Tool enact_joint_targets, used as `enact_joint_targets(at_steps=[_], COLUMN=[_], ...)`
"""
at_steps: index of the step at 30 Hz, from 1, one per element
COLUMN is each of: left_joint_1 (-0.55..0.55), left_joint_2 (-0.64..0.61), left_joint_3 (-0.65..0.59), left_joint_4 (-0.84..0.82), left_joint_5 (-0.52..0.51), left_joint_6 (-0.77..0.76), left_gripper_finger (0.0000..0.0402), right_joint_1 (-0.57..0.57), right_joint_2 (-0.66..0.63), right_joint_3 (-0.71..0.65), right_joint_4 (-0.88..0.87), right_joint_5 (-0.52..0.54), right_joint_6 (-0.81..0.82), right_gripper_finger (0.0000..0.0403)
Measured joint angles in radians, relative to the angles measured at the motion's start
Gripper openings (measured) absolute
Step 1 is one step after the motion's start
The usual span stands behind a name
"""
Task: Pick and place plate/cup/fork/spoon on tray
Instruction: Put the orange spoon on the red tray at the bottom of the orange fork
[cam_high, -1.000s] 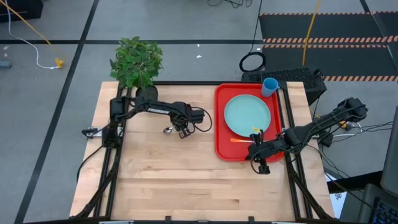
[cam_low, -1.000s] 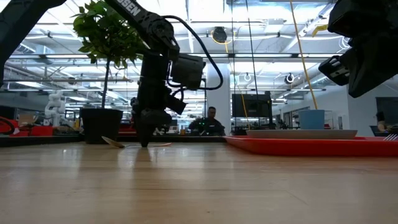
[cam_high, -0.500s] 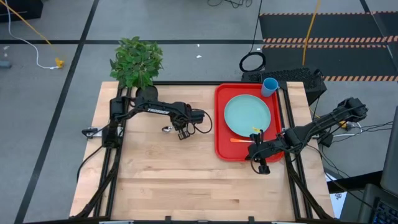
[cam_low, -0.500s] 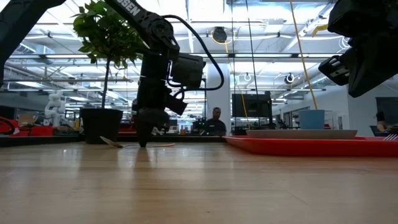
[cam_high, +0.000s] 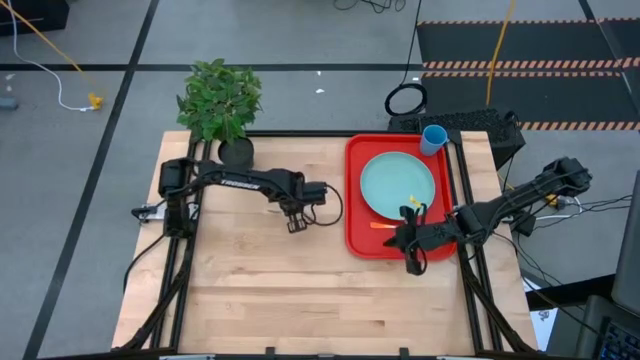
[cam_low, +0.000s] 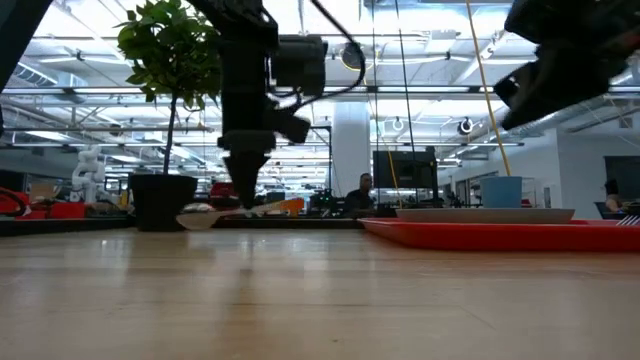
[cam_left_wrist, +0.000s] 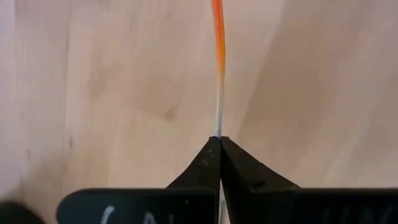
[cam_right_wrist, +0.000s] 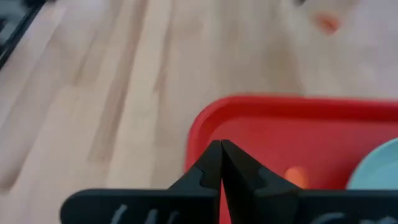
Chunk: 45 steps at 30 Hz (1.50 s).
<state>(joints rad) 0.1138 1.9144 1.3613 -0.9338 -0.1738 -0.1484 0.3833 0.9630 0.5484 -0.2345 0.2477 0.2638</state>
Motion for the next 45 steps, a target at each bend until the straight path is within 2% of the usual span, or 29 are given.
enact_joint_targets(at_steps=[8, 15, 22, 30, 37, 41, 45], left_joint_1=[-0.059, -0.089, -0.1, -0.114, -0.128, -0.135, -0.137], left_joint_2=[-0.01, -0.01, -0.011, -0.012, -0.012, -0.012, -0.012], left_joint_3=[0.002, 0.002, 0.002, 0.003, 0.003, 0.003, 0.003], left_joint_4=[0.157, 0.231, 0.271, 0.31, 0.344, 0.379, 0.396], left_joint_5=[0.034, 0.048, 0.095, 0.129, 0.131, 0.148, 0.159], left_joint_6=[0.131, 0.199, 0.233, 0.275, 0.3, 0.311, 0.317], left_gripper_finger=[0.0003, 0.0003, 0.0003, 0.0003, 0.0003, 0.0003, 0.0003], right_joint_1=[-0.051, -0.086, -0.102, -0.113, -0.147, -0.15, -0.149], right_joint_2=[0.043, 0.138, 0.267, 0.43, 0.491, 0.511, 0.514], right_joint_3=[0.0, 0.0, 0.0, 0.0, 0.0, 0.0, 0.0], right_joint_4=[0.147, 0.211, 0.395, 0.655, 0.762, 0.777, 0.777], right_joint_5=[0.172, 0.17, 0.17, 0.17, 0.195, 0.194, 0.193], right_joint_6=[0.004, 0.0, -0.067, -0.131, -0.095, -0.093, -0.093], right_gripper_finger=[0.0, 0.0, 0.0005, 0.0076, 0.0144, 0.0162, 0.0161])
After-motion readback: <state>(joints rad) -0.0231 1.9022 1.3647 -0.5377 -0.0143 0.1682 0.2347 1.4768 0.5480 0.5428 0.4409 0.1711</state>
